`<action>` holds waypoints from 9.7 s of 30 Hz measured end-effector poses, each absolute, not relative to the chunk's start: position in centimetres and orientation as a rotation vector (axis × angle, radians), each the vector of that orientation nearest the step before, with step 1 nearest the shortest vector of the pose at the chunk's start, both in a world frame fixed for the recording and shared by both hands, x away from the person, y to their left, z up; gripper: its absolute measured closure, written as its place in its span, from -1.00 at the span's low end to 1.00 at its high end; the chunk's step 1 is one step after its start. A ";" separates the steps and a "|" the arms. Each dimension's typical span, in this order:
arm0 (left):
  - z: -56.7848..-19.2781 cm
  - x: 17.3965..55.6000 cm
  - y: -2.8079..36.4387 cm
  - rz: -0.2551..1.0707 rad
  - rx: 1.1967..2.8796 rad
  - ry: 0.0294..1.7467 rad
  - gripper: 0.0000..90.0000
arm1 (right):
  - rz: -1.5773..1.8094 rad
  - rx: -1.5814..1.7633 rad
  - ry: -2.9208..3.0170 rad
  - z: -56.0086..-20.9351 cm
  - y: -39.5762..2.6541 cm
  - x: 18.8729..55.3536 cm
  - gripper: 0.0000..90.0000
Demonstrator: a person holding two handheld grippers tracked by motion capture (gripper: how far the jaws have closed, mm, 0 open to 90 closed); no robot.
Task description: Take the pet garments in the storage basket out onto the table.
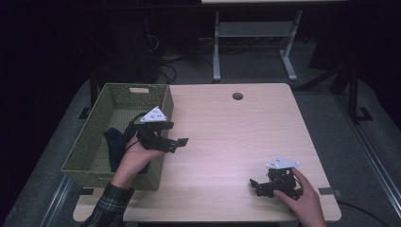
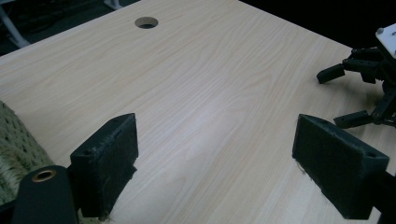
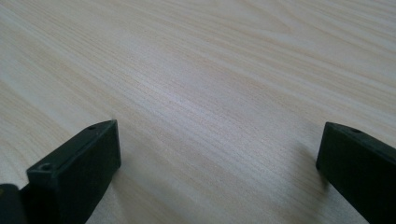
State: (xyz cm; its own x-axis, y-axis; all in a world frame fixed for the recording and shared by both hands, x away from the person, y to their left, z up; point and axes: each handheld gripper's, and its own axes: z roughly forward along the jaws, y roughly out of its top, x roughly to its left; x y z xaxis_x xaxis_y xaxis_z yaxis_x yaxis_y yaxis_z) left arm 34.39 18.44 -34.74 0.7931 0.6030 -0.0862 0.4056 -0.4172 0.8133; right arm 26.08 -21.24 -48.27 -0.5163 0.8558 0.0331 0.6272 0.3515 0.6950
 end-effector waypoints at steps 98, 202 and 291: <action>-42.9 37.8 27.5 0.225 2.570 1.155 -0.67 | 0.950 1.301 2.285 -48.3 -21.3 26.1 -1.00; -28.0 33.9 23.1 0.286 1.677 0.714 0.52 | 0.952 1.297 2.289 -48.3 -21.3 26.2 -1.00; -43.2 40.1 0.4 0.035 2.092 0.645 0.41 | 0.954 1.291 2.292 -48.3 -21.3 26.2 -1.00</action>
